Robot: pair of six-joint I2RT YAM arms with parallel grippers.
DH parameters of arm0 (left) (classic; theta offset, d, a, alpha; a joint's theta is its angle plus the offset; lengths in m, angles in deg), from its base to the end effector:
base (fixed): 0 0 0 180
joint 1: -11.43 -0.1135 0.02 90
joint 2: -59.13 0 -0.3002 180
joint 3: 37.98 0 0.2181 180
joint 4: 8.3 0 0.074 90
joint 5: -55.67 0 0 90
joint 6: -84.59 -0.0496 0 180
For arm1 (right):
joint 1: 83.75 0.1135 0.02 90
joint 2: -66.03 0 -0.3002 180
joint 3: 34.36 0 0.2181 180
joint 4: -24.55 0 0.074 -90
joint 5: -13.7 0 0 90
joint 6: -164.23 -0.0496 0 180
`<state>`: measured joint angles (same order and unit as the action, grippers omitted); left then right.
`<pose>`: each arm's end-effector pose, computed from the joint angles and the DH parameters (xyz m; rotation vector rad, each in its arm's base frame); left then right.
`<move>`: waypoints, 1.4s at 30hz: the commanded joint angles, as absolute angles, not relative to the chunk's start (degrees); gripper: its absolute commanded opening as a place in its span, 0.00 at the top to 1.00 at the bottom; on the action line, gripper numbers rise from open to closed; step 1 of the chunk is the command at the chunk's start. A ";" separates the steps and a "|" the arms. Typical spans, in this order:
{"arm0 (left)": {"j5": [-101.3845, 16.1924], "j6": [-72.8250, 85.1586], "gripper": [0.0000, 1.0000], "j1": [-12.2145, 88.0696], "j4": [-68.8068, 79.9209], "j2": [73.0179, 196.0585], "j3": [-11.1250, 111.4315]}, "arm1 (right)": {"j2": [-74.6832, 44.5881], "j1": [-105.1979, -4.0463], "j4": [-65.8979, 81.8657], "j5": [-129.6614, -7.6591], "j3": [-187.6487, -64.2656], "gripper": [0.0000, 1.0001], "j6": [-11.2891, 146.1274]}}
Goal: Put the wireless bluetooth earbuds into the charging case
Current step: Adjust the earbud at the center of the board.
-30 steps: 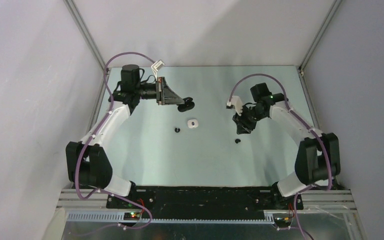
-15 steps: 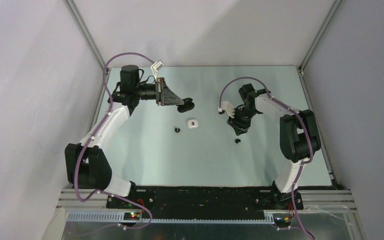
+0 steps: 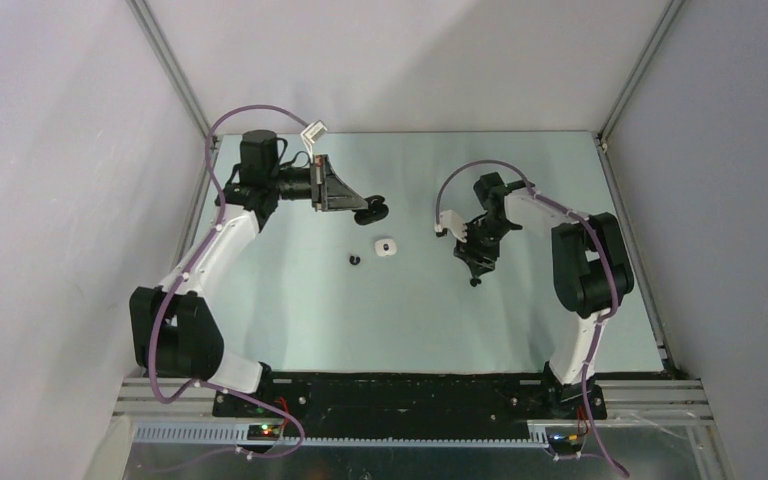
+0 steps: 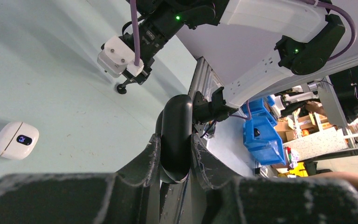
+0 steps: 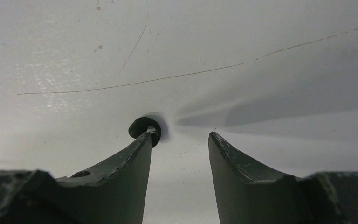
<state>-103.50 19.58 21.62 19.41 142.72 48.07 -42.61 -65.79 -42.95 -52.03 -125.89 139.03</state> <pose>0.2745 -0.0964 0.3821 0.5694 1.9584 -1.5862 0.3130 0.1229 0.2151 -1.9020 2.1153 0.5080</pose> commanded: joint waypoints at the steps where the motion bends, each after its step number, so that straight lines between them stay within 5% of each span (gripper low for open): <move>1: -104.21 19.07 1.00 21.05 18.47 141.62 47.97 | -43.16 -65.36 -44.53 -51.16 -127.76 0.47 141.39; 42: -103.58 19.08 1.00 21.01 18.53 142.31 47.74 | -43.26 -64.70 -47.15 -49.66 -126.13 0.64 143.87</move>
